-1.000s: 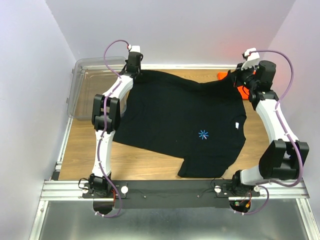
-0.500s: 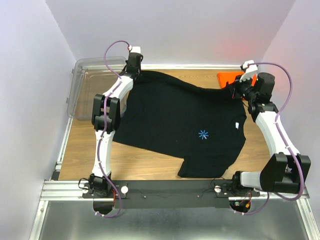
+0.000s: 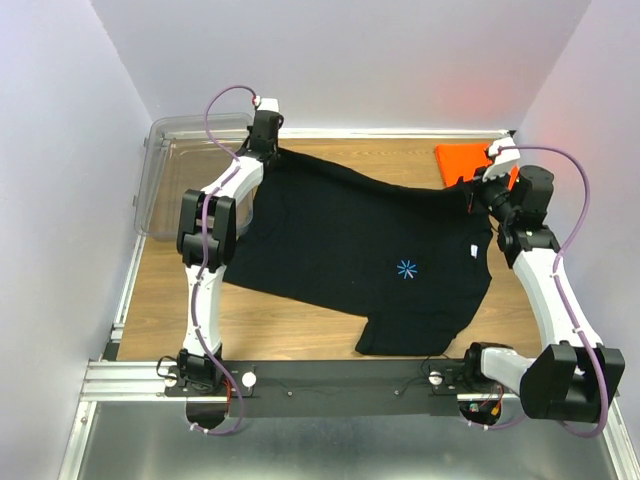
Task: Fold and stack the t-shirts
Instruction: Fold the tshirt
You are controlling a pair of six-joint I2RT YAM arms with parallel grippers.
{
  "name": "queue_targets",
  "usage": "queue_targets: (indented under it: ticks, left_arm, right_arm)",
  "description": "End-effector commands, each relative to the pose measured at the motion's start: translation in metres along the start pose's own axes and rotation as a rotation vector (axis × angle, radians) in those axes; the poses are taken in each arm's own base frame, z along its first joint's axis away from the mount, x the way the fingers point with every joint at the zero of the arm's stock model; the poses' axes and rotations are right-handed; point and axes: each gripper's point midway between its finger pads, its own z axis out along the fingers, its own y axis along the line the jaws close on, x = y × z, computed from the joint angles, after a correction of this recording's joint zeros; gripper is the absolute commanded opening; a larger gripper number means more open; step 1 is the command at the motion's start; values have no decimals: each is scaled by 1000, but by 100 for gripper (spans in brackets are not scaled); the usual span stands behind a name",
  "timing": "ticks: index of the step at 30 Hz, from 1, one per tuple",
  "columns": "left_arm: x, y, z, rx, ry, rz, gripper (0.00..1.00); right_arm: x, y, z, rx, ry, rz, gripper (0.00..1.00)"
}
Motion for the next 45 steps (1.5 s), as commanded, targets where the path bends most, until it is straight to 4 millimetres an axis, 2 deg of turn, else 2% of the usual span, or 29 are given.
queue_targets:
  ticks: [1,4,17,27,34,45]
  left_arm:
    - [-36,22,-21,-66,-90,-23,0]
    - [-41,27,-27,-81,-105,-21,0]
    - [-21,33,-31,-102,-69,4,0]
    - [-16,34,-37,-95,-59,9,0]
    - [-25,34,-44,-80,-88,1,0]
    - [-21,36,-47,-85,-79,6,0]
  right_arm:
    - [16,-2,-7,35,32,-4,0]
    - [17,-2,-12,47,29,-3,1]
    - [25,4,-25,46,40,-4,1]
    - [30,7,-26,33,54,0,1]
    - [35,7,-24,27,68,2,1]
    - [38,8,-21,19,80,8,0]
